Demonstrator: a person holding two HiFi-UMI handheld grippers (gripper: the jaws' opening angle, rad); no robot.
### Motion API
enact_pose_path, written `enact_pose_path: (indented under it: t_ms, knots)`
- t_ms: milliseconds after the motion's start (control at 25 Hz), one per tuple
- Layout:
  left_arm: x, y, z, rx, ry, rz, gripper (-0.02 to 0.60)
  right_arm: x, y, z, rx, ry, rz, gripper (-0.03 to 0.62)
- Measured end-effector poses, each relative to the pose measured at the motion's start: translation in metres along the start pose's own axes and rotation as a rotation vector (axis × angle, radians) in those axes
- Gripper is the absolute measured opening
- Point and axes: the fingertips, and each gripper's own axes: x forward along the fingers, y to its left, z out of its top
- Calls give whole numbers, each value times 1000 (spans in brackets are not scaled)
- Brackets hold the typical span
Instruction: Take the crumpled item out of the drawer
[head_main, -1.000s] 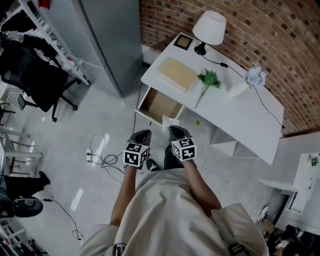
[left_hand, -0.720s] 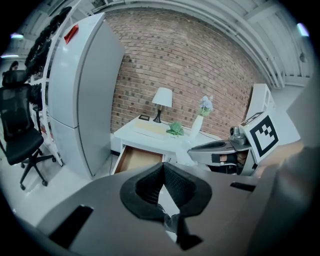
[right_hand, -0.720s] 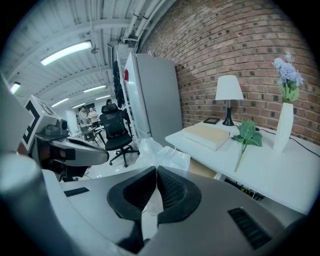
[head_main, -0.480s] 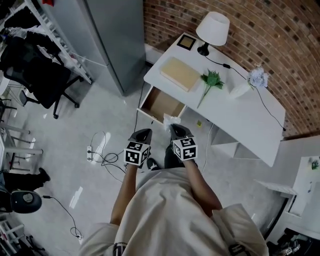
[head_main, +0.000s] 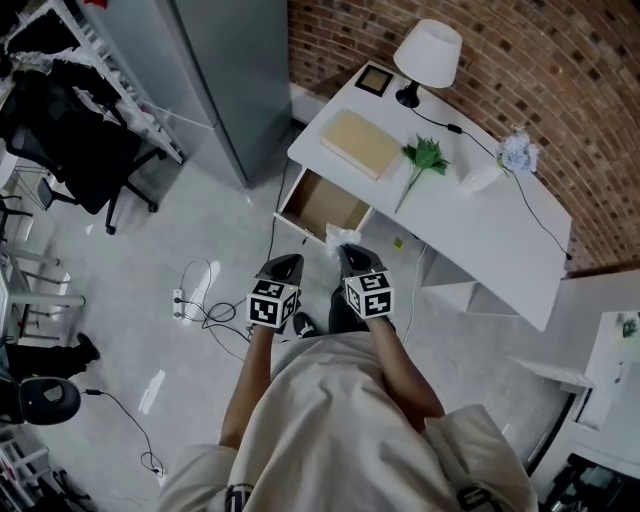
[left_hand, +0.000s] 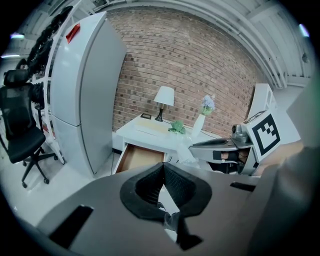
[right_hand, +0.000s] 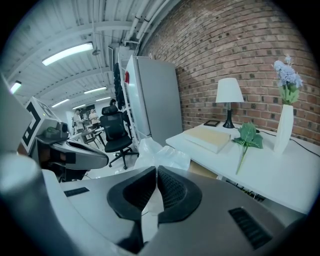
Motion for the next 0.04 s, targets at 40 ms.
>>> enact_pose_path:
  t_ms: [40]
  knots:
    - [0, 0, 0, 0, 1, 0, 14, 0, 0, -1, -2, 3, -1, 34]
